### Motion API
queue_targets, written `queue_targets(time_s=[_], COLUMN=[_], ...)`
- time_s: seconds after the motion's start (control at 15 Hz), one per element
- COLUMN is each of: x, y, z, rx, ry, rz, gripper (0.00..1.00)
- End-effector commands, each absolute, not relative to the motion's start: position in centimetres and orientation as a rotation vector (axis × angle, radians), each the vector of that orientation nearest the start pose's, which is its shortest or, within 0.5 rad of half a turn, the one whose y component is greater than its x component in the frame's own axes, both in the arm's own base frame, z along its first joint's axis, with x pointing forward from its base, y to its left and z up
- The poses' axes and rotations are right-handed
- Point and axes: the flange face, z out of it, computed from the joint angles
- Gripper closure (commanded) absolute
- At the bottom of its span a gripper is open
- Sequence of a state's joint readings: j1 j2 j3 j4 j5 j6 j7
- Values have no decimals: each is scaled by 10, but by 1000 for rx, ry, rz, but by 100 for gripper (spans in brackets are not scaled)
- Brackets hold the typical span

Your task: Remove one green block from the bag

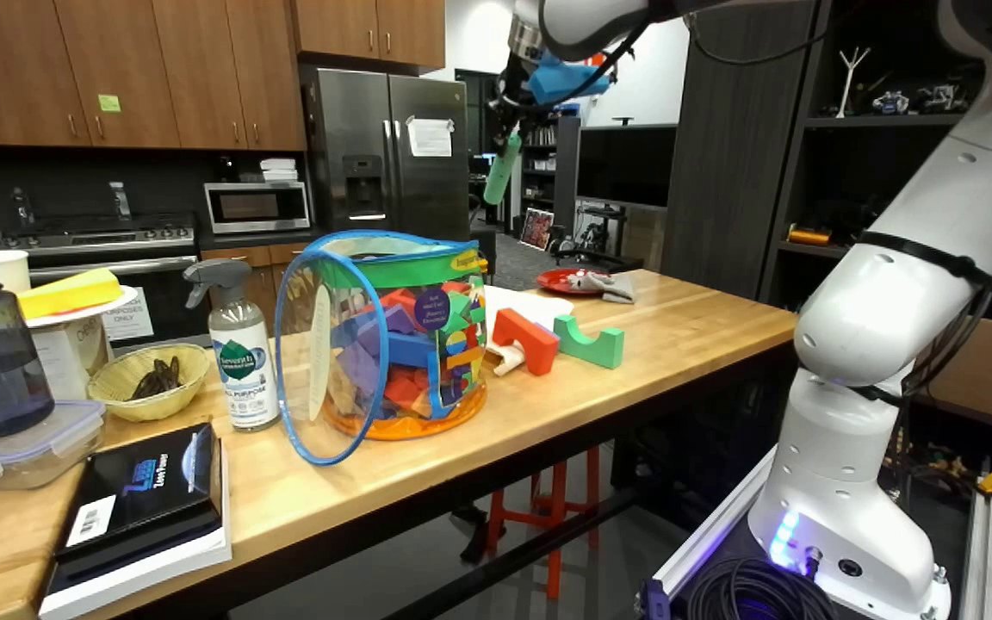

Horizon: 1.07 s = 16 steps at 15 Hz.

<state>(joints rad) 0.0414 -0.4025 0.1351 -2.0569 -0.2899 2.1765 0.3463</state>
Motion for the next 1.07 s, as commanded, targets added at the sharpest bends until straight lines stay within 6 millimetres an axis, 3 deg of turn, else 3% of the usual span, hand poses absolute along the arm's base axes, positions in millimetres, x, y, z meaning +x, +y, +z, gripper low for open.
queue_targets(time_s=[0.0, 0.4, 1.0], x=[431, 409, 401], y=[51, 23, 14], z=[650, 605, 526], rx=[-3186, -3208, -3242], ry=[202, 280, 254], rz=[-953, -899, -799], gripper=[84, 84, 84])
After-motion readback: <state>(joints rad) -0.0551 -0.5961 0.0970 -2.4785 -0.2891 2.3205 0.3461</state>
